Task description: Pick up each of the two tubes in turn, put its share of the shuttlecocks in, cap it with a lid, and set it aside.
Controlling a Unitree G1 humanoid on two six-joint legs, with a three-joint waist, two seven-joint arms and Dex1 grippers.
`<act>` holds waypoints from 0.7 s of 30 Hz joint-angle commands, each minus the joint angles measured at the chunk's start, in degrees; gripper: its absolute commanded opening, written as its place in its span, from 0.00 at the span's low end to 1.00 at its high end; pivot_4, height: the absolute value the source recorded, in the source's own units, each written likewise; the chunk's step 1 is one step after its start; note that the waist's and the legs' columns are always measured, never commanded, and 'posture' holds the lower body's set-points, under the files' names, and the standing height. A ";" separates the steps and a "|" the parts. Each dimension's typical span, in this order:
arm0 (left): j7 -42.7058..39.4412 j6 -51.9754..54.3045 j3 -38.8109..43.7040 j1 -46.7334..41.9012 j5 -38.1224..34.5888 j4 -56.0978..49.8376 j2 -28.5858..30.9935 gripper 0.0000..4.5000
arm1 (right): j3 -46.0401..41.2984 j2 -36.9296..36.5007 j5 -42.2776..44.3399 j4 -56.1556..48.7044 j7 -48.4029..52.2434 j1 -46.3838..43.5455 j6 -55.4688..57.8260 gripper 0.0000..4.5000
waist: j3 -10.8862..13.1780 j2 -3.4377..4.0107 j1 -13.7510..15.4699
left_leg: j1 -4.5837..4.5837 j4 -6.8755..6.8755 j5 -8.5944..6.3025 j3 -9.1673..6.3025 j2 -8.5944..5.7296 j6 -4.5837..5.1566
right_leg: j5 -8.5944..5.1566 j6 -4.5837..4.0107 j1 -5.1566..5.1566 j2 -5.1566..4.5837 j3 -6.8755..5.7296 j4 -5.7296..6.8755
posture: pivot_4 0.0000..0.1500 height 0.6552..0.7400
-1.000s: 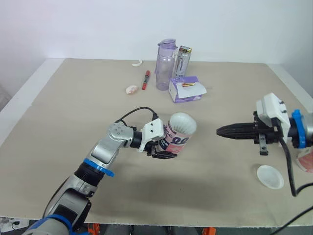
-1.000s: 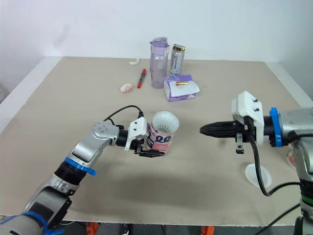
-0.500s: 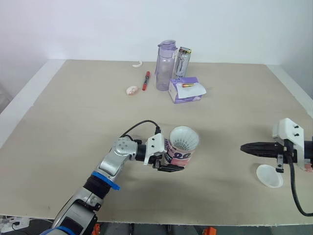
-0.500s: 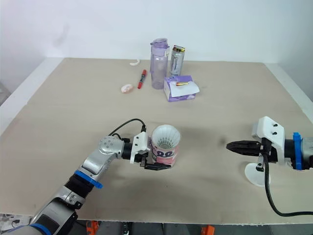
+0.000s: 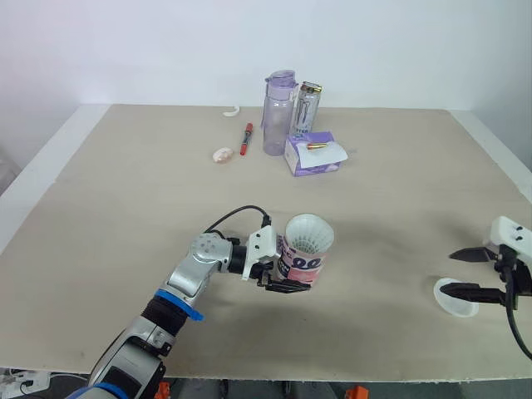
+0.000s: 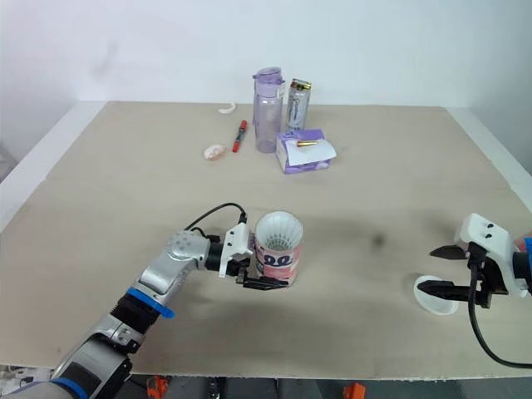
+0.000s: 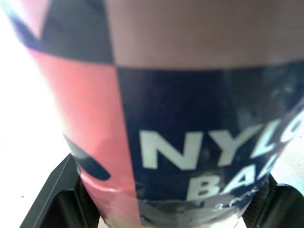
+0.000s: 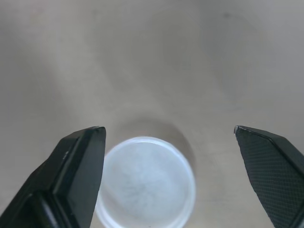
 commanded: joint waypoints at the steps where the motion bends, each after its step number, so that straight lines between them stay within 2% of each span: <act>1: 0.02 -0.20 -0.20 0.26 0.45 -0.97 0.51 0.73 | 1.37 -1.73 -1.68 2.50 0.74 -1.72 -1.60 0.99 | 0.00 0.00 -0.01 | 0.00 0.00 0.00 0.00 0.00 0.00 | 0.00 0.00 0.00 0.00 0.00 0.00 | 1.00 1.00; 9: 0.27 -0.11 0.02 0.26 0.84 -0.94 1.00 0.73 | 4.82 -1.98 -4.06 5.09 1.33 -4.13 -1.76 0.99 | 0.00 0.03 -0.25 | 0.03 -0.01 0.00 0.01 0.00 0.00 | 0.02 0.00 0.01 0.00 0.01 0.00 | 1.00 1.00; 10: 0.31 -0.11 -0.04 0.27 0.90 -0.97 1.00 0.73 | 5.26 -1.87 -4.71 5.71 0.84 -4.70 -1.95 0.90 | 0.00 0.03 -0.34 | 0.04 -0.01 0.00 0.01 0.00 0.00 | 0.02 0.00 0.02 0.00 0.01 0.01 | 1.00 1.00; 11: 0.33 -0.11 -0.10 0.28 0.96 -0.99 1.02 0.73 | 5.72 -1.79 -5.27 6.14 0.68 -5.19 -2.15 0.90 | 0.00 0.03 -0.42 | 0.04 -0.01 0.00 0.02 0.00 0.00 | 0.02 0.00 0.02 0.00 0.01 0.01 | 1.00 1.00; 12: 0.40 -0.05 -0.13 0.26 0.98 -1.00 0.96 0.73 | 6.20 -1.73 -5.73 6.46 0.76 -5.62 -2.32 0.86 | 0.00 0.03 -0.43 | 0.05 0.00 0.00 0.02 0.01 0.00 | 0.03 -0.01 0.02 0.00 0.01 0.01 | 1.00 1.00; 13: 0.44 -0.01 -0.16 0.23 1.03 -0.98 0.94 0.73 | 6.58 -1.67 -5.98 6.65 0.82 -5.95 -2.46 0.81 | 0.00 0.03 -0.44 | 0.05 -0.01 0.00 0.02 0.01 0.00 | 0.03 -0.01 0.02 0.00 0.01 0.01 | 1.00 1.00; 15: 0.51 0.05 -0.12 0.14 1.06 -0.94 0.95 0.73 | 7.18 -1.65 -6.36 6.66 1.30 -6.26 -2.82 0.57 | 0.00 0.03 -0.44 | 0.05 -0.01 0.00 0.01 0.01 0.00 | 0.02 -0.01 0.03 0.00 0.01 0.01 | 1.00 1.00; 16: 0.54 0.08 -0.08 0.09 1.08 -0.90 0.99 0.73 | 7.32 -1.63 -6.45 6.54 1.55 -6.31 -2.92 0.52 | -0.01 0.03 -0.45 | 0.05 -0.01 0.00 0.01 0.01 0.00 | 0.02 -0.01 0.03 0.01 0.01 0.01 | 1.00 1.00; 17: 0.60 0.16 -0.04 0.03 1.16 -0.82 1.09 0.73 | 7.40 -1.69 -6.58 6.28 1.74 -6.24 -3.14 0.38 | -0.01 0.03 -0.45 | 0.05 -0.01 0.00 0.02 0.01 0.00 | 0.02 -0.01 0.03 0.01 0.01 0.01 | 1.00 1.00; 21: 0.72 0.96 0.28 -0.20 1.06 -0.26 1.27 0.73 | 6.79 -2.22 -6.20 4.70 2.65 -5.25 -4.45 0.10 | -0.01 0.03 -0.47 | 0.05 -0.01 0.00 0.01 0.01 0.00 | 0.02 -0.01 0.04 0.01 0.01 0.01 | 1.00 1.00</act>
